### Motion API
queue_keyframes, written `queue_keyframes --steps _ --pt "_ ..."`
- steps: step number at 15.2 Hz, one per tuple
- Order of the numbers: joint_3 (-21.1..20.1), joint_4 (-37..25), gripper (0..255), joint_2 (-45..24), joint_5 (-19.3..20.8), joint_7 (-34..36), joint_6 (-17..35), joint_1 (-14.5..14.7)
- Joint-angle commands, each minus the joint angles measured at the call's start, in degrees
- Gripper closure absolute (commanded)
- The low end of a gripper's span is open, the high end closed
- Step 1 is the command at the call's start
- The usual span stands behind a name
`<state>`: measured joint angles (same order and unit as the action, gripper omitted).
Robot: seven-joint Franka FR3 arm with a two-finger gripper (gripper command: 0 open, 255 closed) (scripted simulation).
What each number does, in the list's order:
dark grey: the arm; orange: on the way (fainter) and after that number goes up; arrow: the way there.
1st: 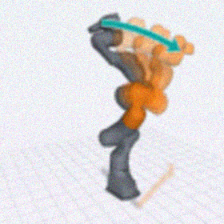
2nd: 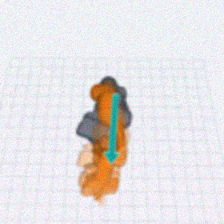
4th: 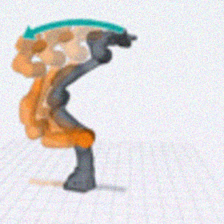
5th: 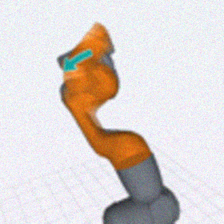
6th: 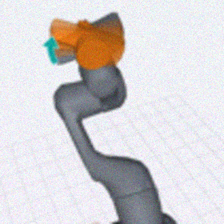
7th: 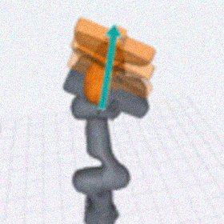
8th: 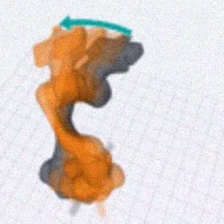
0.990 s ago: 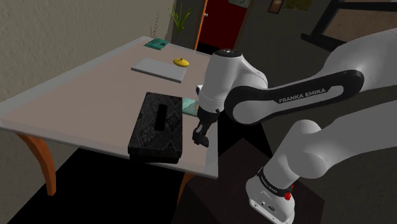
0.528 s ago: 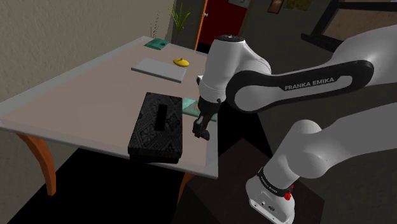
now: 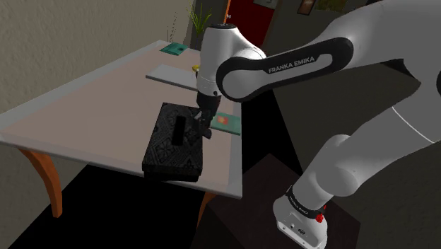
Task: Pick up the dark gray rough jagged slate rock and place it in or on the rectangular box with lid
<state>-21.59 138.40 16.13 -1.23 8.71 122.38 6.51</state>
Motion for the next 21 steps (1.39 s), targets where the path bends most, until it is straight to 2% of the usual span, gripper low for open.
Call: queue_keyframes --steps 1,8,21 --pt "-0.1 -4.7 255 -4.5 1.9 0.4 -0.4 -1.2" --pt "0.2 -22.8 255 -20.5 8.6 1.9 -3.6 -2.9" --pt "0.7 -18.1 255 -25.4 11.6 4.5 5.4 -2.5"
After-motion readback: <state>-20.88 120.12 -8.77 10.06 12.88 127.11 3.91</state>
